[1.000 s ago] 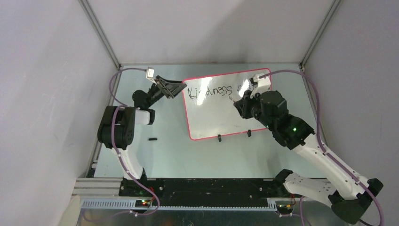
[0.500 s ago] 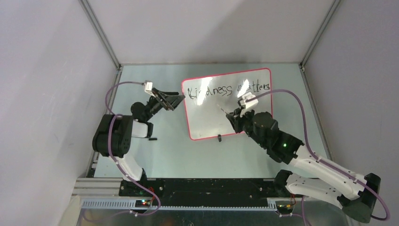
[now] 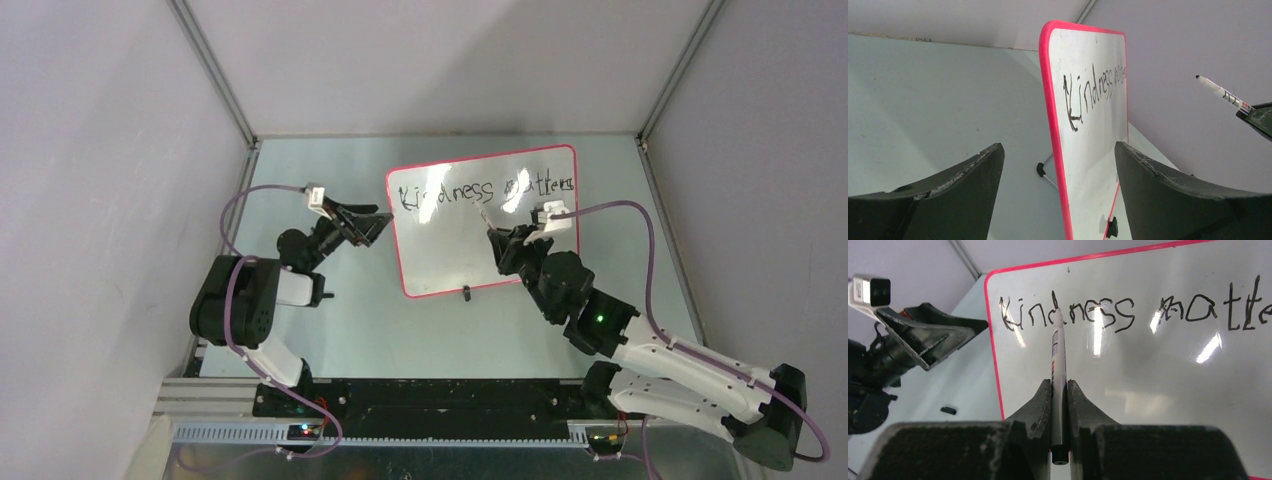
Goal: Write a sentence on the whiteboard
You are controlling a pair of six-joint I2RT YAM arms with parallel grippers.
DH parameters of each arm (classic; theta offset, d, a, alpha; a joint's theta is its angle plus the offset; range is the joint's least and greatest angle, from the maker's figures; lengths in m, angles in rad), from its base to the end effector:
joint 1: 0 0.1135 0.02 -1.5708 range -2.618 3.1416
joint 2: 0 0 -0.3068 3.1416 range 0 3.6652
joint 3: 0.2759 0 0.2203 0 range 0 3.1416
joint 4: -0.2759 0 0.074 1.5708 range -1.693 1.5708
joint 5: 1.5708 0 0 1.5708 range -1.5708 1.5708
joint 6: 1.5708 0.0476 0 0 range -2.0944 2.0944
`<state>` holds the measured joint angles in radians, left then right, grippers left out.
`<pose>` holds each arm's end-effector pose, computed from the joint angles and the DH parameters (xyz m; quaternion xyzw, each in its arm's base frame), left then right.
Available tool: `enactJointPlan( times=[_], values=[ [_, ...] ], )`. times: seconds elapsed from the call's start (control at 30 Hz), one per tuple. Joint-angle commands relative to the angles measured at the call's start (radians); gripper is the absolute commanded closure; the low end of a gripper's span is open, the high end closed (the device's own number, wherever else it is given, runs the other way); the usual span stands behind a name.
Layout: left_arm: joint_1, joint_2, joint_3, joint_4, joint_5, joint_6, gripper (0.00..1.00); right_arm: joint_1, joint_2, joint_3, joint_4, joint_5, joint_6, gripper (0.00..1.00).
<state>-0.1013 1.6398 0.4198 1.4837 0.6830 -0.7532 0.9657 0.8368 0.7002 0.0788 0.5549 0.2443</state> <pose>0.2730 -0.0579 0.2700 0.0684 0.6279 -0.4953 0.5965 0.1042 0.1066 0.3653 -0.0709 0.7208 0.2116 0.6563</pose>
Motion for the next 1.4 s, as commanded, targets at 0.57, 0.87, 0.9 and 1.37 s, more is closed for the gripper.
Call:
enactJointPlan(
  times=[0.57, 0.87, 0.9, 1.37],
  values=[
    [-0.031, 0.001, 0.095, 0.05, 0.008, 0.026, 0.19, 0.155, 0.161, 0.111, 0.029, 0.228, -0.179, 1.0],
    [-0.039, 0.004, 0.118, 0.05, -0.006, 0.042, 0.2, 0.1, 0.111, 0.035, 0.08, 0.257, -0.139, 1.0],
    [-0.039, 0.006, 0.123, 0.05, -0.003, 0.042, 0.21, 0.093, 0.117, 0.035, 0.077, 0.201, -0.135, 1.0],
    [-0.031, 0.053, 0.191, 0.051, 0.007, -0.01, 0.27, 0.057, 0.272, 0.175, -0.057, -0.141, -0.065, 1.0]
  ],
)
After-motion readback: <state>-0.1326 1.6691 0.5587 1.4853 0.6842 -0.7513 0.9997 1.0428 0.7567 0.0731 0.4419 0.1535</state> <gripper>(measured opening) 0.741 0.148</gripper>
